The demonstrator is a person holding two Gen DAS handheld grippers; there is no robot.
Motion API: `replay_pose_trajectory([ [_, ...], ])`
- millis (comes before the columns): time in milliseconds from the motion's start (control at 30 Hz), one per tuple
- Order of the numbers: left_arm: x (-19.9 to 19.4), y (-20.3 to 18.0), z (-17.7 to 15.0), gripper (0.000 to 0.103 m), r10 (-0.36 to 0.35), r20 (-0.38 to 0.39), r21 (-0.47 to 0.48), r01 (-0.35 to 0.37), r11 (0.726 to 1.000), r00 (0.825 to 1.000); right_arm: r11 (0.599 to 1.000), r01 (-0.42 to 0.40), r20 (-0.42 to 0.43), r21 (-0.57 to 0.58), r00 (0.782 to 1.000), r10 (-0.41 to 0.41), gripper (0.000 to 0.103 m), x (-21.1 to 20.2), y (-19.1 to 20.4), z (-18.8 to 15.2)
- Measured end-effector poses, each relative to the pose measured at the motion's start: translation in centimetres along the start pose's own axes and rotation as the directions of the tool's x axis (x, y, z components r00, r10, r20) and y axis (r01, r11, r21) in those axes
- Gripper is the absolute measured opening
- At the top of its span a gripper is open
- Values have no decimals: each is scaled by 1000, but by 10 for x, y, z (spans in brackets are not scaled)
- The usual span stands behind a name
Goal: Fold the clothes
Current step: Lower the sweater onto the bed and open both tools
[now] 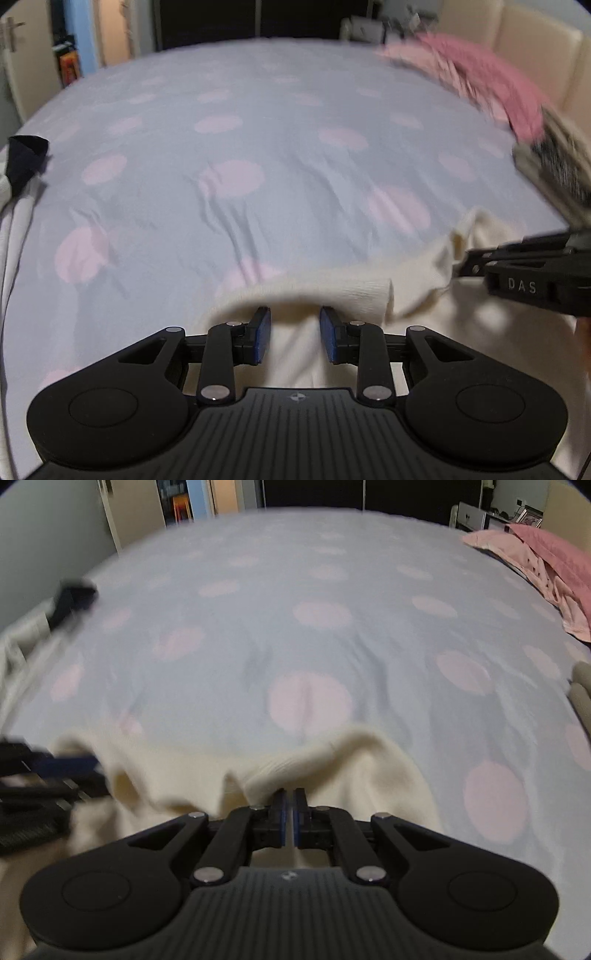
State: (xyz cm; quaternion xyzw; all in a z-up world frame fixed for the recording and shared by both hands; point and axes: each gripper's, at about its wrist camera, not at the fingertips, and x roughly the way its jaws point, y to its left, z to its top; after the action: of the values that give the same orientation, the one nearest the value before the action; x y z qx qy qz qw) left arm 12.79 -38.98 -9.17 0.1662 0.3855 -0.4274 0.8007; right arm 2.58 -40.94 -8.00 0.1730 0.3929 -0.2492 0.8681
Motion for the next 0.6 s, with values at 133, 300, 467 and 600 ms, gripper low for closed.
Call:
replay_pose_trajectory([
  [133, -6, 12, 9, 27, 33, 91, -122, -22, 992, 995, 997, -26, 93, 71, 995, 19, 9, -11, -2, 12],
  [300, -15, 24, 17, 28, 57, 89, -154, -42, 987, 994, 993, -6, 95, 115, 995, -5, 11, -28, -20, 13],
  [467, -32, 34, 11, 35, 86, 32, -101, -82, 991, 996, 987, 24, 60, 159, 998, -34, 41, -49, -48, 6],
  [600, -54, 45, -4, 41, 103, 0, -86, -103, 991, 995, 980, 49, 32, 193, 998, -57, 41, -66, -70, 1],
])
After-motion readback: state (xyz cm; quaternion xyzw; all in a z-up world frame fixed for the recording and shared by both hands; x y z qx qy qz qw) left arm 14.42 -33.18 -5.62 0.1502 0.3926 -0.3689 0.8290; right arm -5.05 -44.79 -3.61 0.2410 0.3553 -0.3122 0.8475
